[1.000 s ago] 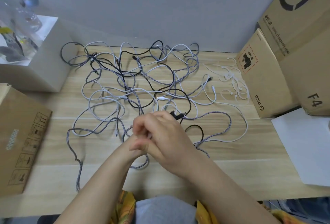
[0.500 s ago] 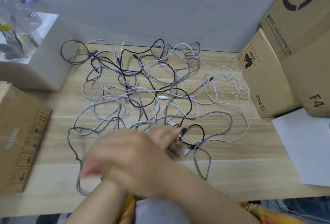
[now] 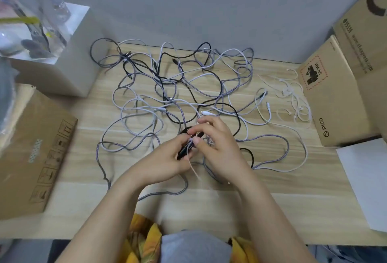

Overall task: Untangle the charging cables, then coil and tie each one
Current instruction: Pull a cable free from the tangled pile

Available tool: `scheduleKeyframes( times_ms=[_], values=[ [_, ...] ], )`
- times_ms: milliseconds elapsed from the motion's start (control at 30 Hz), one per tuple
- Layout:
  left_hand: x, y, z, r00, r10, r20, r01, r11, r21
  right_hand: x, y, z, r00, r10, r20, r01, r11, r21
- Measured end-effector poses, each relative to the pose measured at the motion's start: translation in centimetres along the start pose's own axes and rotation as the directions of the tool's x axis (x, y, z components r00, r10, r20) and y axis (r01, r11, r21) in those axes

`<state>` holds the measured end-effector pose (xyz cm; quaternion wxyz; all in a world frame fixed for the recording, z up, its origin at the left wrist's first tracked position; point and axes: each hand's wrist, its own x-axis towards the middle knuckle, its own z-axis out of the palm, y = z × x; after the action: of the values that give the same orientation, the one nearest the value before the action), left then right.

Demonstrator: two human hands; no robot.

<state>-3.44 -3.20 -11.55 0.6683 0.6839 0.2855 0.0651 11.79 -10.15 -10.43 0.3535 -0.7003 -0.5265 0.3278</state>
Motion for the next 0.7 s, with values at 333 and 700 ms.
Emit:
scheduleKeyframes(
  times_ms=[333,700],
  values=[
    [-2.9,-0.8,-3.7,0.999,0.03,0.03,-0.026,0.991,-0.135,2.0,-1.2,2.1,0.97,-0.022,0.241,-0.036,0.972,0.233],
    [-9.4,-6.5,-11.0,0.929,0.008,-0.37,0.273,0.66,0.7,3.5,-4.5,13.4,0.879,-0.182,0.441,0.323,0.908,-0.268]
  ],
)
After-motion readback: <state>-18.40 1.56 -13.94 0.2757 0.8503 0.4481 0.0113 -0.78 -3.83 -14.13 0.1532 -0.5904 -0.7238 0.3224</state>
